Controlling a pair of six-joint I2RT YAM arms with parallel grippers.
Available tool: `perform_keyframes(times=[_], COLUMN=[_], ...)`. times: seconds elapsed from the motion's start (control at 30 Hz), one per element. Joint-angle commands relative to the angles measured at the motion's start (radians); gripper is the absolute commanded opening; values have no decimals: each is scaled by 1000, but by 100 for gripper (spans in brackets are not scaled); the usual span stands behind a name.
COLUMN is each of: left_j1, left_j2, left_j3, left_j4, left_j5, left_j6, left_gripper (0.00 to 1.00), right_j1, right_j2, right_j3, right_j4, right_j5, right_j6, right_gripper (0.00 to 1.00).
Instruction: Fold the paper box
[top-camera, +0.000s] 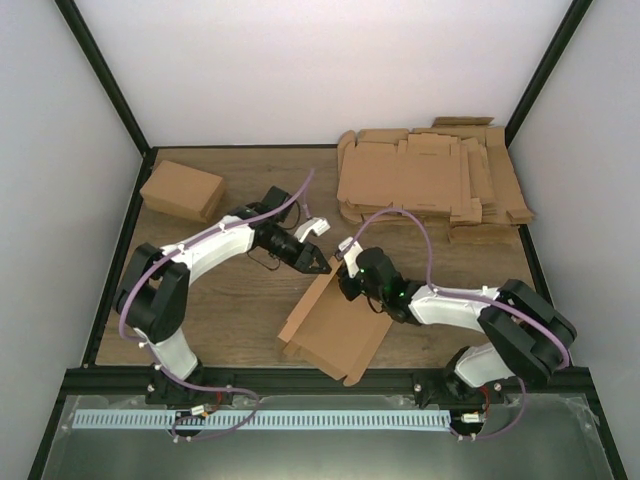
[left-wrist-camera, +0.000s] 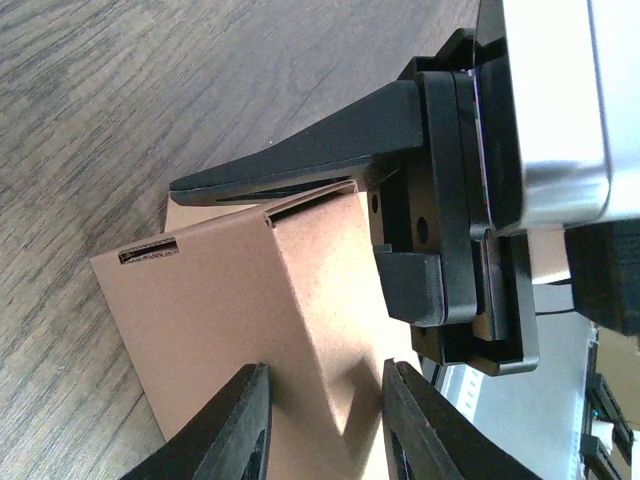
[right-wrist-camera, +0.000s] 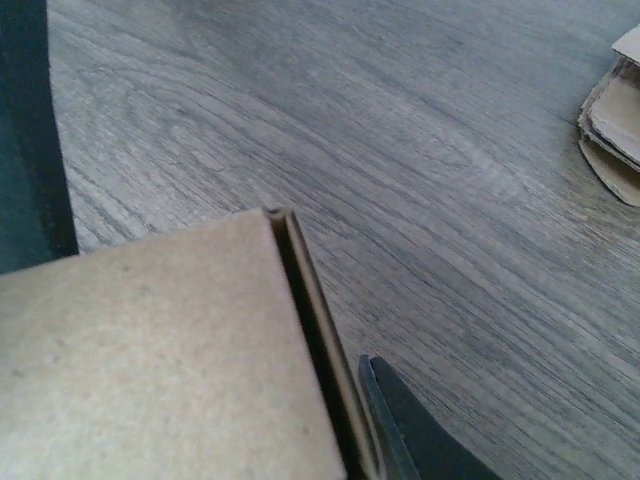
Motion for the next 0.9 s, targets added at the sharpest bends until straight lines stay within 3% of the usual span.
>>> perform_keyframes(times=[0.0,0.13,0.4,0.57,0.87], left_j1=[-1,9,14,14,16], left_j2=[13,12,11,3,-10], left_j3=[-3,0,-9,-14,-18], left_j4=[2,-4,-3,3,13], left_j5=[-19,-21,-13,-15,-28], left_j6=[7,13,16,12,-3], left_gripper=[33,33,33,39,40], right_j1=[12,12,28,42,45], right_j2=[6,5,34,29,44], right_j3=[-12,-35,-53,-70,-104], right_j4=[59,83,143,158,166], right_j5=[54,60,149,153,144], right_j6=[56,84,127,138,175], right_gripper=[21,11,11,22,29])
